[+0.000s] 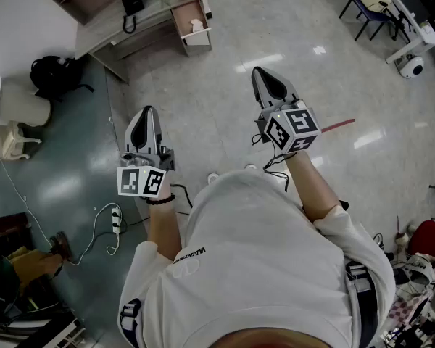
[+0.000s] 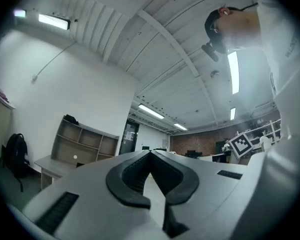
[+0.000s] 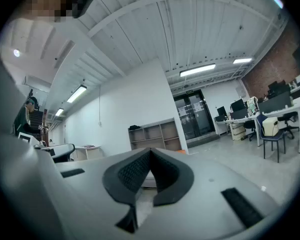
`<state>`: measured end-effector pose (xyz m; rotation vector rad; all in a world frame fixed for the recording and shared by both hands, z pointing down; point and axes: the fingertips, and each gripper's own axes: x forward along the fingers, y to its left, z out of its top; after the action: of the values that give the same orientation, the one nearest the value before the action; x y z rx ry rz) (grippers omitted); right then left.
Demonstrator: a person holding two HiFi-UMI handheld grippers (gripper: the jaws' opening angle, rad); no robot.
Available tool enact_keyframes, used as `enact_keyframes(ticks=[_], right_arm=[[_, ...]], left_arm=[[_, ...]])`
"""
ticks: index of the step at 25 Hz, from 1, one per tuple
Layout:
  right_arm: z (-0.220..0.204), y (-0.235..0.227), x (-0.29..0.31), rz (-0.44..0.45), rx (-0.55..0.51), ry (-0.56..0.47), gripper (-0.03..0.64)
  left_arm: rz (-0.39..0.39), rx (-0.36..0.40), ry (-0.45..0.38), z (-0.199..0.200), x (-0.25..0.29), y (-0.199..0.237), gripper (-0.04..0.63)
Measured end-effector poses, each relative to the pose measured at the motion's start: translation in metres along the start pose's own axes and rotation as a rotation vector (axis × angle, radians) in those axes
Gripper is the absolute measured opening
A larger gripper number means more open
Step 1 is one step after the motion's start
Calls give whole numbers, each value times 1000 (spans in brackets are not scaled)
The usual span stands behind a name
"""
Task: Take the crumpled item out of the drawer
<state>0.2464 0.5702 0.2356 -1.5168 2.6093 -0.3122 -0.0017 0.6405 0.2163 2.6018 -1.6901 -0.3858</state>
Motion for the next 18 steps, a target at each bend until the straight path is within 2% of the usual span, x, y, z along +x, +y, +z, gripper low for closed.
enact_keyframes(ticks=[8, 18], right_arm=[[5, -23, -8, 16, -4, 16, -3], [3, -79, -18, 8, 33, 41, -2]], left_arm=[[10, -9, -4, -7, 13, -23, 0], [21, -9, 10, -30, 38, -61, 0]])
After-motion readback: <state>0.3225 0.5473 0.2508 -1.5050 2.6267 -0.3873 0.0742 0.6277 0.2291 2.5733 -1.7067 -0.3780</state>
